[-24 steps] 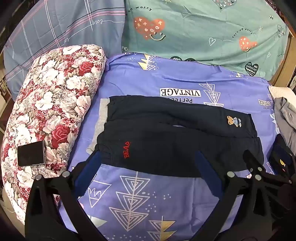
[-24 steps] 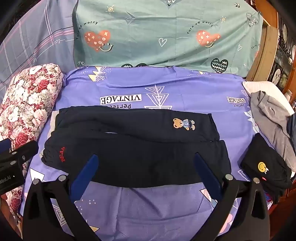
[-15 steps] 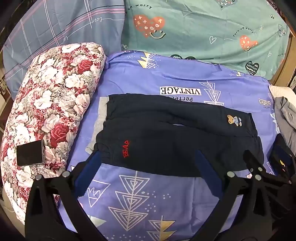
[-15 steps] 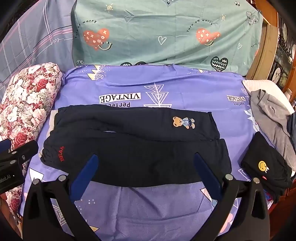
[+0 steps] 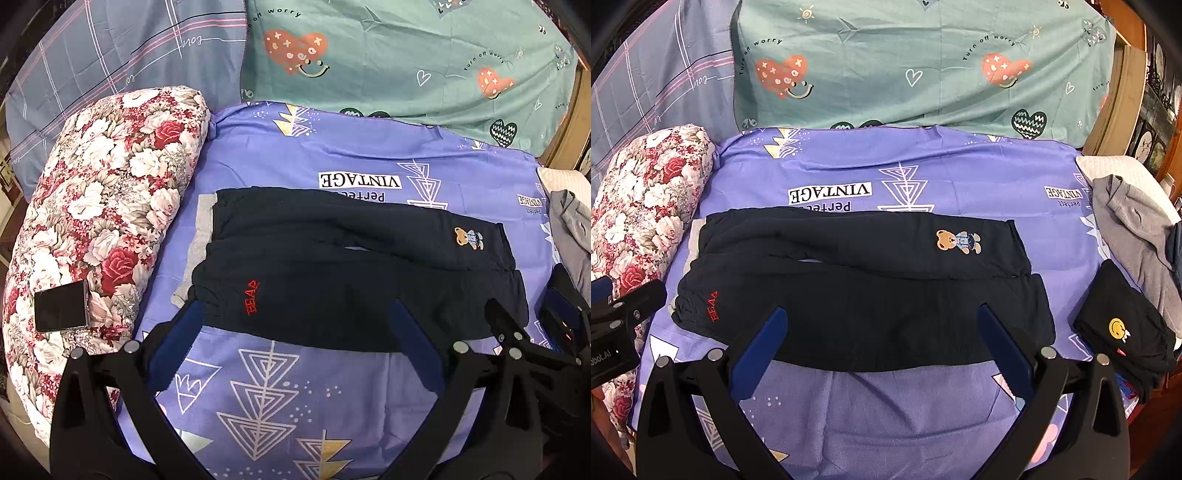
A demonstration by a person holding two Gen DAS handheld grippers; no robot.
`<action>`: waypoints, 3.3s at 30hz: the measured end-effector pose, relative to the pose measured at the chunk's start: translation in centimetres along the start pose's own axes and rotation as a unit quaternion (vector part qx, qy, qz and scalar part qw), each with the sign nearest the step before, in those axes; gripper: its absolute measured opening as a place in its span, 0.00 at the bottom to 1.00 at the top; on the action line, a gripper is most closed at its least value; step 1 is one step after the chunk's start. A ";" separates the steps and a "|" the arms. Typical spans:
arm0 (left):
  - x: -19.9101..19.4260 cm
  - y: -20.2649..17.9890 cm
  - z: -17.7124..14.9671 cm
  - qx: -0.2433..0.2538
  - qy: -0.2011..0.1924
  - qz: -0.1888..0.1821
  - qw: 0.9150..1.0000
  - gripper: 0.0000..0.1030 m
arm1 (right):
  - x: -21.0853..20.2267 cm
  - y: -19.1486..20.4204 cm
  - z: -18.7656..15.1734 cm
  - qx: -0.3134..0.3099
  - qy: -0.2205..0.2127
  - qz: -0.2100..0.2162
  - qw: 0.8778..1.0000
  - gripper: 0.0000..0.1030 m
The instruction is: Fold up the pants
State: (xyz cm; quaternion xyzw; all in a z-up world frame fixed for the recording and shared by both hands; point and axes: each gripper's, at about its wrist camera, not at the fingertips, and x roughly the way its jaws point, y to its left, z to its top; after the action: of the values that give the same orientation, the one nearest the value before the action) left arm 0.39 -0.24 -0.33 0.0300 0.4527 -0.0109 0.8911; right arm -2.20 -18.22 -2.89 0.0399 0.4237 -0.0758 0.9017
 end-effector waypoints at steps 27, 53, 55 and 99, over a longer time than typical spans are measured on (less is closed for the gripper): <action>-0.2 -0.1 -0.2 -0.014 0.008 0.004 1.000 0.98 | -0.2 -0.2 0.0 0.000 0.001 0.004 1.000 0.99; 8.7 5.3 -2.4 -0.057 0.117 0.023 0.991 0.98 | 6.1 -6.1 -1.4 0.067 0.097 -0.038 0.992 0.99; 10.1 6.2 -2.9 -0.058 0.134 0.041 0.988 0.98 | 6.9 -7.6 -1.6 0.077 0.114 -0.053 0.989 0.99; 22.1 16.6 -2.8 -0.229 0.270 0.021 0.935 0.64 | 16.7 -25.1 -3.7 0.215 0.161 -0.037 0.963 0.17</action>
State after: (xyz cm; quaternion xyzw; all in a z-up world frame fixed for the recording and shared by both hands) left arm 11.96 16.66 -19.07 -0.1637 0.6659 0.1205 0.7178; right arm 1.24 -44.21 -18.34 0.2290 0.5382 -0.1909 0.7883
